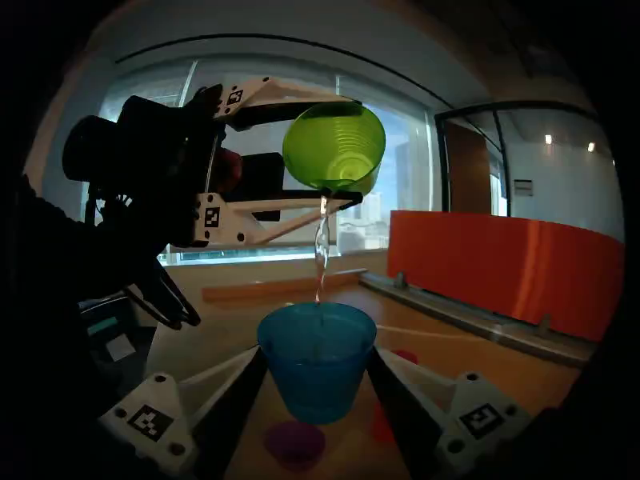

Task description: Pour water

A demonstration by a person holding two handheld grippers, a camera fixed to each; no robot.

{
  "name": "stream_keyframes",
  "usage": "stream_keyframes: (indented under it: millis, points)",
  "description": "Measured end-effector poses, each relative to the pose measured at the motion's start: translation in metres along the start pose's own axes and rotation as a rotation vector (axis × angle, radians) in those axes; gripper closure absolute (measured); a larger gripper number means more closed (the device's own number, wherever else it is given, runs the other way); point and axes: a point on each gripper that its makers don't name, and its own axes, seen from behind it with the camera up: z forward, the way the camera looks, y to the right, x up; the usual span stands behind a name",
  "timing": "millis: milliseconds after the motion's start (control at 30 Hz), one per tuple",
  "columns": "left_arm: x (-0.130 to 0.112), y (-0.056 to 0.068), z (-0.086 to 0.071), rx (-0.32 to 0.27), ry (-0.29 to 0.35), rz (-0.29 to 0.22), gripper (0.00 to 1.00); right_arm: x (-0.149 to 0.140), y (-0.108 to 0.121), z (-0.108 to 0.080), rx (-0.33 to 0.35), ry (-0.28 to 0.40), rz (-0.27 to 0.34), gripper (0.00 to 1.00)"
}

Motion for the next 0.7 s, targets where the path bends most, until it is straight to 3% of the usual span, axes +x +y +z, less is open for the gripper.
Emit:
stream_keyframes:
  millis: [700]
  points:
    - [0.0100, -0.0004, -0.0025, 0.011, 0.002, 0.114, 0.13, 0.0002, 0.0012, -0.0012, -0.006, 0.000, 0.000, 0.12]
